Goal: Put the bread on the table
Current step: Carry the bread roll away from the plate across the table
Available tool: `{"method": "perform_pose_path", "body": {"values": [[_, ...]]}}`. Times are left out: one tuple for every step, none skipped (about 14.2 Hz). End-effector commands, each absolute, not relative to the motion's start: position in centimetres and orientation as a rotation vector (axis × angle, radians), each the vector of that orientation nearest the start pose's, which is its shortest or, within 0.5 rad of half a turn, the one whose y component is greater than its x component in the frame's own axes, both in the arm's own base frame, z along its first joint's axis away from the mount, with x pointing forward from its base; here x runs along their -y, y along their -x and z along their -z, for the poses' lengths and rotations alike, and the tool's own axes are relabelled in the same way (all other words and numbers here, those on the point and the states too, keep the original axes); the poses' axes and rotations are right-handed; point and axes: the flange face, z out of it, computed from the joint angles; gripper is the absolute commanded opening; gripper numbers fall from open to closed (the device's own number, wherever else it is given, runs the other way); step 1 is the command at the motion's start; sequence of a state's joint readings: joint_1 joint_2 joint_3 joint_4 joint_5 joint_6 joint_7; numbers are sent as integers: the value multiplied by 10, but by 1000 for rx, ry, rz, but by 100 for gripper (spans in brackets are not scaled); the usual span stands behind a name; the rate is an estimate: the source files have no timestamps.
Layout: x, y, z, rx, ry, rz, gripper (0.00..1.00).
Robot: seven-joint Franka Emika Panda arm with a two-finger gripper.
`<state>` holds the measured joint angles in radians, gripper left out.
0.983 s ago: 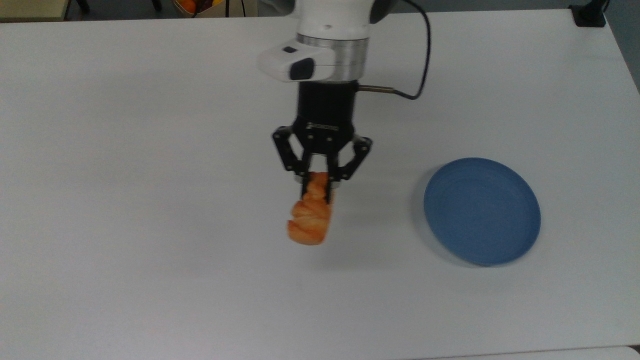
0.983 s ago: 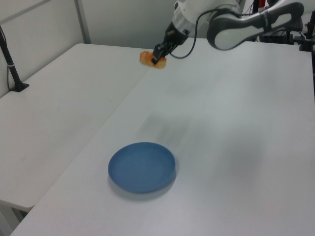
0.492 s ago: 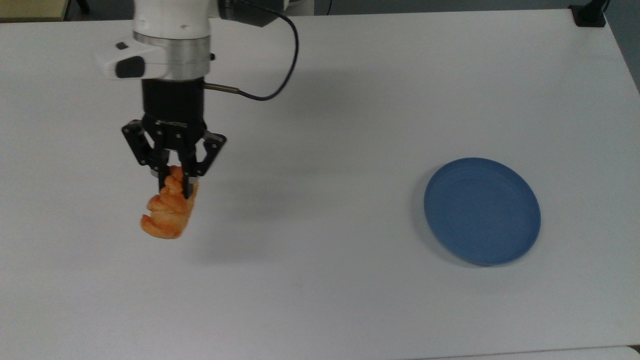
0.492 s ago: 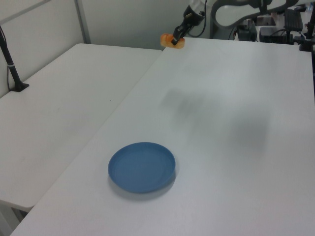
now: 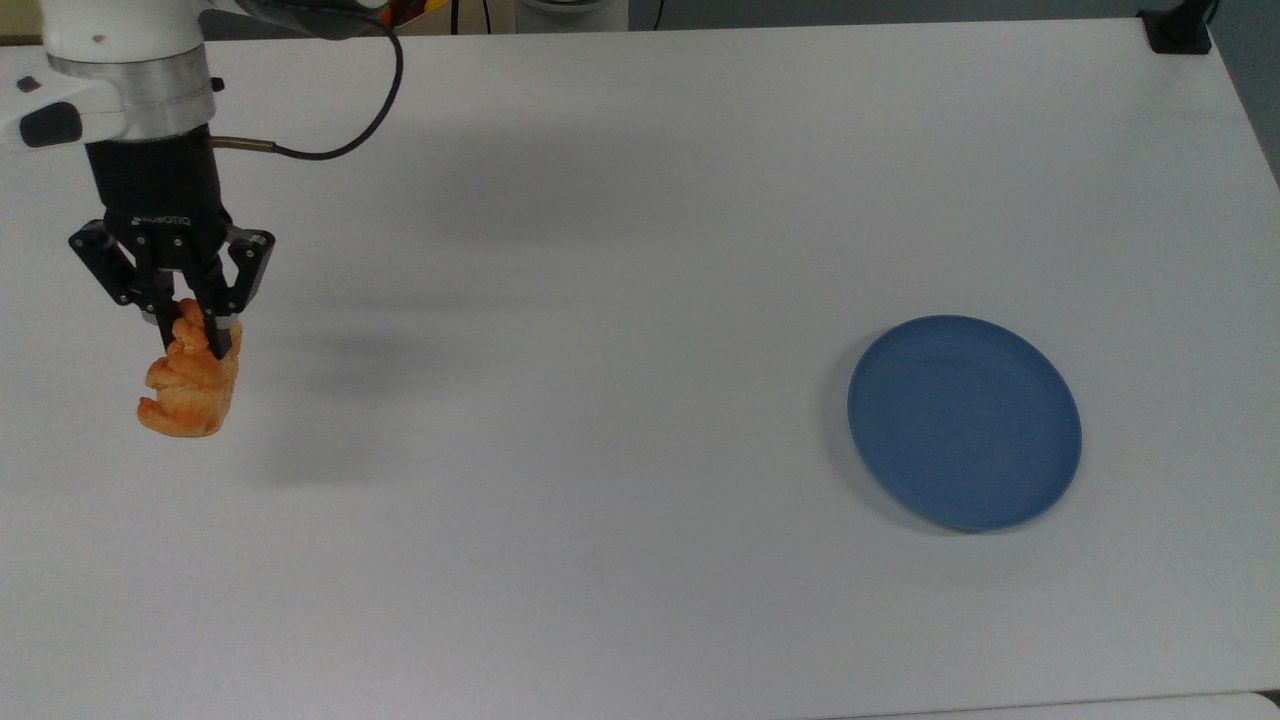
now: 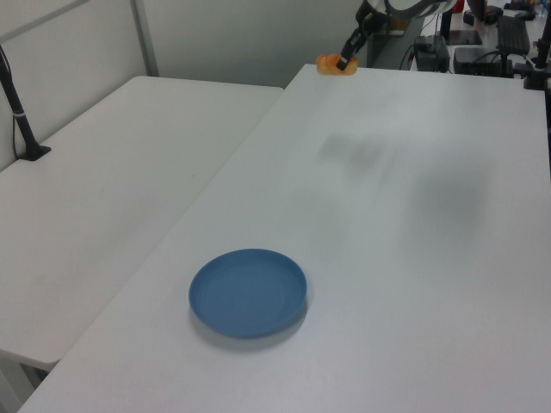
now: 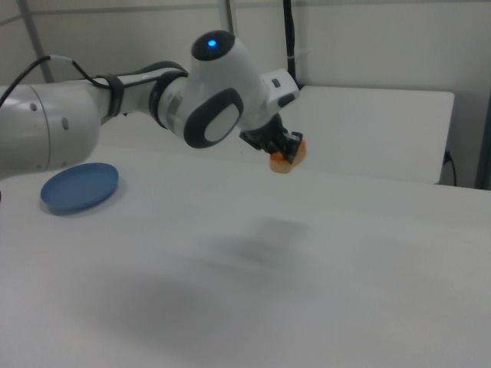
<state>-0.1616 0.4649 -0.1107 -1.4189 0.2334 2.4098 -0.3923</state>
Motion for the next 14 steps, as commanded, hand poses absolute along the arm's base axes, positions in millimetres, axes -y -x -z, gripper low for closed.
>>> {"method": "perform_pose_path", "body": {"values": [[231, -719, -462, 7, 3066, 919, 33], [242, -718, -458, -17, 3070, 936, 33], [250, -718, -445, -17, 3077, 917, 33], [257, -720, -439, -7, 3086, 928, 33], [262, -725, -432, 5, 3094, 944, 33], [270, -728, -422, 2, 3101, 950, 33], [279, -734, -414, 5, 3104, 964, 33], [284, -741, -402, 27, 3106, 994, 33], [285, -745, -389, 38, 3100, 1025, 33], [283, -749, -378, 52, 3089, 1065, 33], [281, -752, -365, 71, 3085, 1093, 33], [279, -755, -355, 93, 3085, 1121, 33], [280, -755, -347, 105, 3091, 1130, 33], [281, -755, -340, 116, 3095, 1120, 33]]}}
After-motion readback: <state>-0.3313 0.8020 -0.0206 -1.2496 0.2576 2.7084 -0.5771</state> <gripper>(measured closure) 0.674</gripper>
